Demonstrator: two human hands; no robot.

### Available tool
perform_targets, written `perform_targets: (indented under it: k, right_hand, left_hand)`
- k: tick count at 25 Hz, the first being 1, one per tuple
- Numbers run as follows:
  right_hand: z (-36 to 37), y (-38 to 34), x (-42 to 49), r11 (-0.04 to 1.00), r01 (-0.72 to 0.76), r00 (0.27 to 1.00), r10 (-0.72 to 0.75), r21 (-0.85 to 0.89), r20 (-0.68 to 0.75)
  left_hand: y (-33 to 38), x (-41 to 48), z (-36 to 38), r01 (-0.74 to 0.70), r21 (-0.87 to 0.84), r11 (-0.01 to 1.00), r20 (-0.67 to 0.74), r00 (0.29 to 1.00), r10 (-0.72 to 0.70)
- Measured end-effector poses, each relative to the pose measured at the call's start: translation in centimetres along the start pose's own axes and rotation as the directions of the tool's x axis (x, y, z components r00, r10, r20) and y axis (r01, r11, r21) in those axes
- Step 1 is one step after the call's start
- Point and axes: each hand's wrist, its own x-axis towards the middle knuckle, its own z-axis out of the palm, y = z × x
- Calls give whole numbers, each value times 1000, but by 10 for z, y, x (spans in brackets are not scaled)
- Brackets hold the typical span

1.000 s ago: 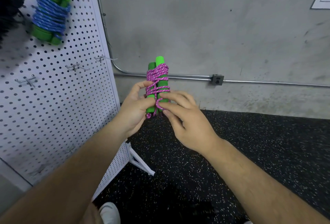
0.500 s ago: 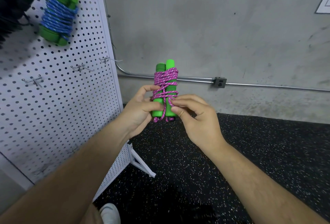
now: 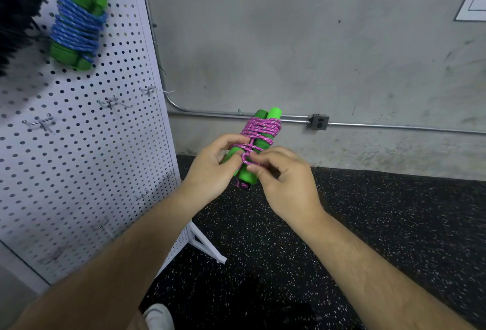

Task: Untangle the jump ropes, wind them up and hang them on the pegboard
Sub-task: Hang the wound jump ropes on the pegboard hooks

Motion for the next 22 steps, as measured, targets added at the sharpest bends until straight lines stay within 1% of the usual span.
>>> perform_targets:
  k: [4, 7, 9, 12, 16, 17, 19, 21, 22]
  right_hand:
    - [-2, 0, 1, 999, -33, 999, 33, -6, 39]
    - [0, 0, 0, 990, -63, 994, 74, -126, 80]
    - [1, 1, 1, 977, -79, 992, 96, -200, 79]
    - [-1, -1, 3, 969, -100, 994, 109, -226, 31]
    - [-1, -5, 5, 962, -164, 986, 157, -218, -49]
    - [0, -4, 4, 963, -179, 983, 168, -202, -72]
    - [2, -4, 4, 971, -192, 978, 176, -141, -115]
    - [3, -5, 2, 983, -163, 977, 149, -86, -153]
    - [4, -6, 2, 988, -136, 978, 122, -76, -166]
  left_hand:
    - [-9, 2, 2, 37, 95, 995, -10, 999, -36]
    - [-11, 3, 5, 22, 249, 968, -2, 1000, -22]
    - [-8, 2, 6, 51, 294, 954, -29, 999, -44]
    - [-7, 1, 4, 88, 240, 967, -54, 996, -77]
    - [-11, -5, 13, 120, 121, 985, 12, 992, -122]
    - [-12, -5, 15, 133, 77, 988, 13, 991, -134]
    - [-11, -5, 19, 163, -75, 984, 6, 987, -163]
    - [-7, -6, 22, 178, -221, 959, -10, 983, -184]
    - [-5, -7, 24, 161, -251, 955, -24, 985, -172]
